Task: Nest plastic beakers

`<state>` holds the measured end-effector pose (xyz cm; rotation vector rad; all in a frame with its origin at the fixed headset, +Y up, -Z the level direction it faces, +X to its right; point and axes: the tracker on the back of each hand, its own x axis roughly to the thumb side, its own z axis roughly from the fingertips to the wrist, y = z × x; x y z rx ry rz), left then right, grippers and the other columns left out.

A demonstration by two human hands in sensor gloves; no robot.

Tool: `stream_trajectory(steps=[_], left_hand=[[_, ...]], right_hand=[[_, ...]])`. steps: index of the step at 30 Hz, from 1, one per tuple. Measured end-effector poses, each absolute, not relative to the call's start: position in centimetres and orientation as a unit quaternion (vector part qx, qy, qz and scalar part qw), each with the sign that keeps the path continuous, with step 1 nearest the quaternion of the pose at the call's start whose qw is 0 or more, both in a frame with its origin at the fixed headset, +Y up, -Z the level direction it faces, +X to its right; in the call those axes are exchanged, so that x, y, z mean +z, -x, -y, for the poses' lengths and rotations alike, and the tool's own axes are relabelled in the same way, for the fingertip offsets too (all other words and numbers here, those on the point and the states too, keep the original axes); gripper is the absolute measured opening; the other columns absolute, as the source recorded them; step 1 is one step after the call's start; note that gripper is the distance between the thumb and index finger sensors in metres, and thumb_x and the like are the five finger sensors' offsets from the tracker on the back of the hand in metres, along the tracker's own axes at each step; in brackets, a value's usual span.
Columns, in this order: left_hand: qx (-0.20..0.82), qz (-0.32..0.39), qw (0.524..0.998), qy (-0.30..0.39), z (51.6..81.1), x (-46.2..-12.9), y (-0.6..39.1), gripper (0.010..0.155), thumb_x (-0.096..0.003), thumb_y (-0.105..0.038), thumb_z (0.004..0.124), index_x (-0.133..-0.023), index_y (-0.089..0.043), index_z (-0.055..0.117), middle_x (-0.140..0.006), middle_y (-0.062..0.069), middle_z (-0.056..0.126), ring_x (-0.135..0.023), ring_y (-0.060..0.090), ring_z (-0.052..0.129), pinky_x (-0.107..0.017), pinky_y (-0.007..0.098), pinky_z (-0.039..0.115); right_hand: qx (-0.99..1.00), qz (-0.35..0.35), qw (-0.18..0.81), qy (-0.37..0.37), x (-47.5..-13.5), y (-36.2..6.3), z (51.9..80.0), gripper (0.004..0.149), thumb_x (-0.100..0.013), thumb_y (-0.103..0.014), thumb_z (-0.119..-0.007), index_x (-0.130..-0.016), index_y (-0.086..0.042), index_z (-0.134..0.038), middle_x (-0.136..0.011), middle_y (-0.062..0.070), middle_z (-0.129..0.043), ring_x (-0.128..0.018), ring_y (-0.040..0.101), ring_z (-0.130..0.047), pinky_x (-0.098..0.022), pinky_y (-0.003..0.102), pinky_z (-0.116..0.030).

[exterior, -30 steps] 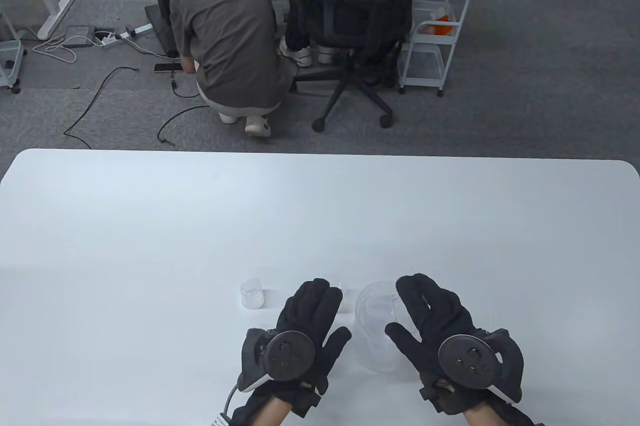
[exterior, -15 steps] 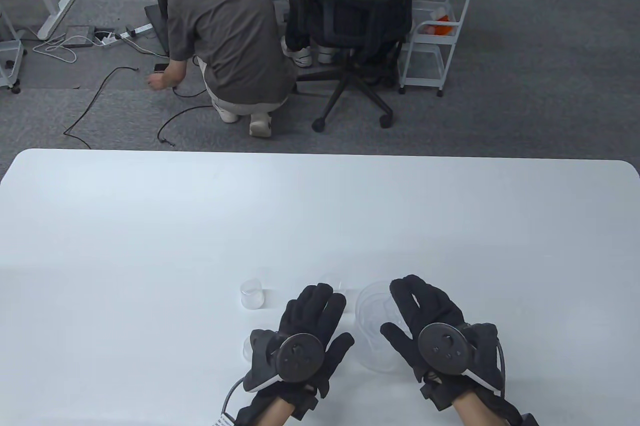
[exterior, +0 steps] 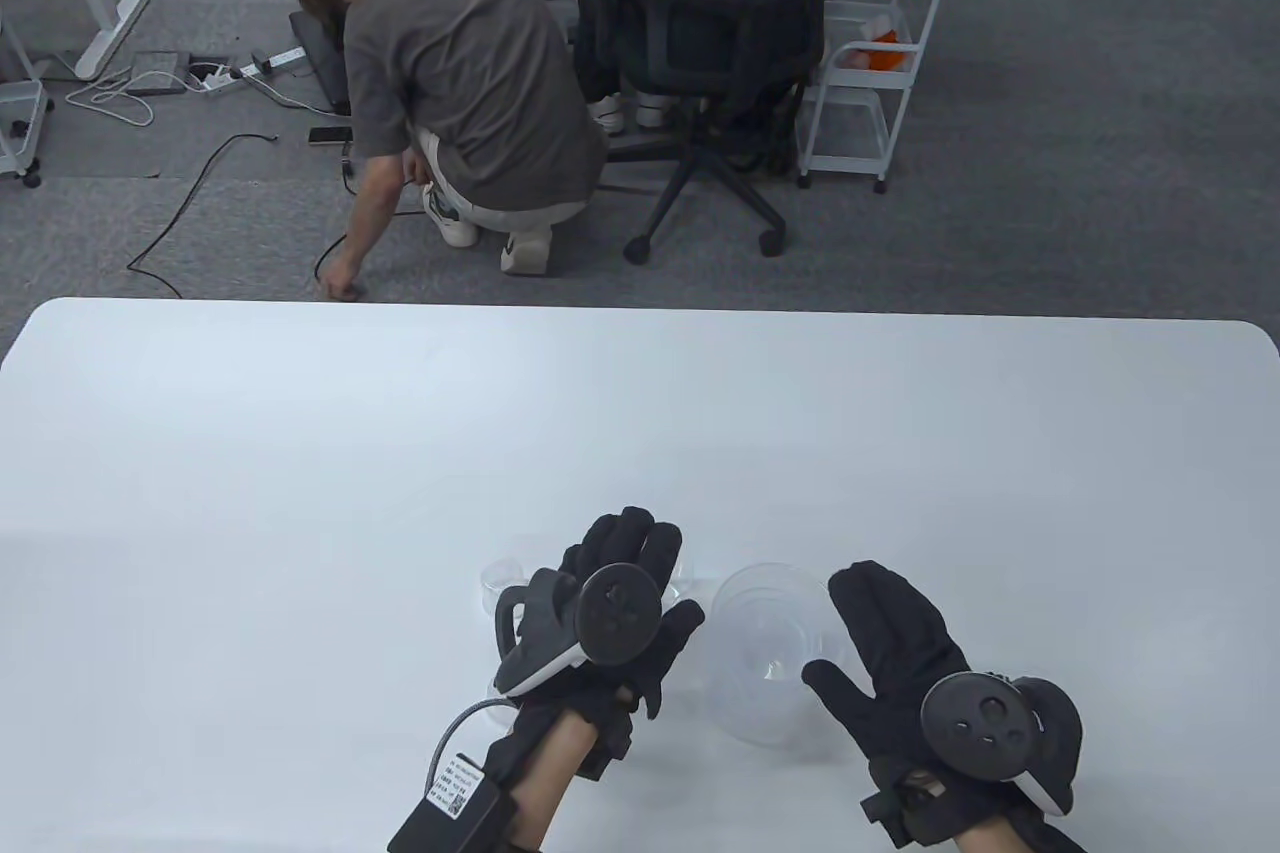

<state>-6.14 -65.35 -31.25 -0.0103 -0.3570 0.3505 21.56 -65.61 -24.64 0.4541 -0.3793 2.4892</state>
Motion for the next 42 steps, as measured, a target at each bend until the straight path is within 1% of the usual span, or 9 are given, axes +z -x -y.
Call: stream_trajectory(steps=[3, 7, 11, 19, 27, 30, 34, 42], left_hand=[[0.16, 0.162, 0.973, 0.035, 65.5, -32.8, 5.6, 0.073, -0.0477, -0.054, 0.07, -0.107, -0.018, 0.046, -0.115, 0.015, 0.038, -0.106, 0.05, 0.047, -0.073, 0.062, 0.051], [0.153, 0.147, 0.975, 0.066, 66.5, -34.5, 5.1, 0.074, -0.0474, -0.054, 0.071, -0.107, -0.018, 0.046, -0.115, 0.015, 0.038, -0.106, 0.049, 0.047, -0.074, 0.062, 0.051], [0.141, 0.128, 0.977, 0.094, 68.2, -36.0, 4.5, 0.075, -0.047, -0.053, 0.072, -0.107, -0.018, 0.045, -0.114, 0.015, 0.038, -0.106, 0.049, 0.048, -0.073, 0.061, 0.051], [0.117, 0.112, 0.976, 0.147, 71.1, -37.5, 3.2, 0.079, -0.0453, -0.055, 0.073, -0.107, -0.018, 0.041, -0.115, 0.014, 0.035, -0.106, 0.049, 0.047, -0.073, 0.061, 0.051], [0.082, 0.11, 0.978, 0.158, 72.3, -37.7, 2.5, 0.083, -0.0432, -0.055, 0.077, -0.107, -0.018, 0.04, -0.114, 0.014, 0.036, -0.105, 0.048, 0.05, -0.073, 0.06, 0.054], [0.074, 0.111, 0.979, 0.157, 72.5, -37.8, 2.3, 0.08, -0.0434, -0.051, 0.078, -0.107, -0.017, 0.042, -0.113, 0.015, 0.04, -0.103, 0.047, 0.055, -0.072, 0.058, 0.057], [0.071, 0.111, 0.98, 0.146, 72.6, -37.8, 2.0, 0.074, -0.0444, -0.044, 0.079, -0.105, -0.017, 0.046, -0.111, 0.015, 0.046, -0.1, 0.045, 0.062, -0.07, 0.055, 0.062], [0.072, 0.113, 0.982, 0.133, 72.6, -37.8, 2.1, 0.072, -0.0438, -0.042, 0.08, -0.104, -0.017, 0.05, -0.11, 0.016, 0.05, -0.097, 0.045, 0.067, -0.069, 0.054, 0.064]], right_hand=[[0.923, 0.142, 0.316, -0.167, -24.3, -22.2, 66.2, 0.076, -0.047, -0.058, -0.074, -0.104, -0.014, -0.048, -0.113, 0.018, -0.05, -0.1, 0.048, -0.056, -0.067, 0.061, -0.055], [0.912, 0.141, 0.348, -0.166, -24.2, -22.8, 66.9, 0.077, -0.047, -0.059, -0.073, -0.104, -0.014, -0.047, -0.113, 0.019, -0.051, -0.1, 0.048, -0.056, -0.067, 0.061, -0.055], [0.902, 0.142, 0.372, -0.167, -24.0, -23.1, 67.5, 0.077, -0.047, -0.059, -0.073, -0.104, -0.014, -0.048, -0.113, 0.019, -0.051, -0.1, 0.048, -0.056, -0.067, 0.061, -0.055], [0.895, 0.148, 0.385, -0.171, -23.7, -23.3, 67.8, 0.077, -0.048, -0.059, -0.073, -0.104, -0.013, -0.047, -0.113, 0.019, -0.052, -0.1, 0.048, -0.056, -0.067, 0.061, -0.055], [0.891, 0.149, 0.392, -0.173, -23.5, -23.4, 67.8, 0.076, -0.048, -0.059, -0.073, -0.103, -0.013, -0.048, -0.112, 0.019, -0.052, -0.099, 0.049, -0.056, -0.067, 0.061, -0.055], [0.891, 0.149, 0.394, -0.172, -23.4, -23.4, 67.8, 0.076, -0.048, -0.058, -0.073, -0.103, -0.013, -0.048, -0.112, 0.019, -0.052, -0.099, 0.048, -0.056, -0.066, 0.061, -0.055], [0.891, 0.148, 0.395, -0.169, -23.3, -23.4, 67.9, 0.076, -0.048, -0.058, -0.073, -0.103, -0.013, -0.048, -0.112, 0.019, -0.052, -0.099, 0.048, -0.056, -0.066, 0.061, -0.055], [0.893, 0.148, 0.39, -0.171, -23.2, -23.4, 67.9, 0.075, -0.048, -0.058, -0.073, -0.103, -0.013, -0.048, -0.112, 0.02, -0.053, -0.099, 0.049, -0.056, -0.066, 0.061, -0.055]])
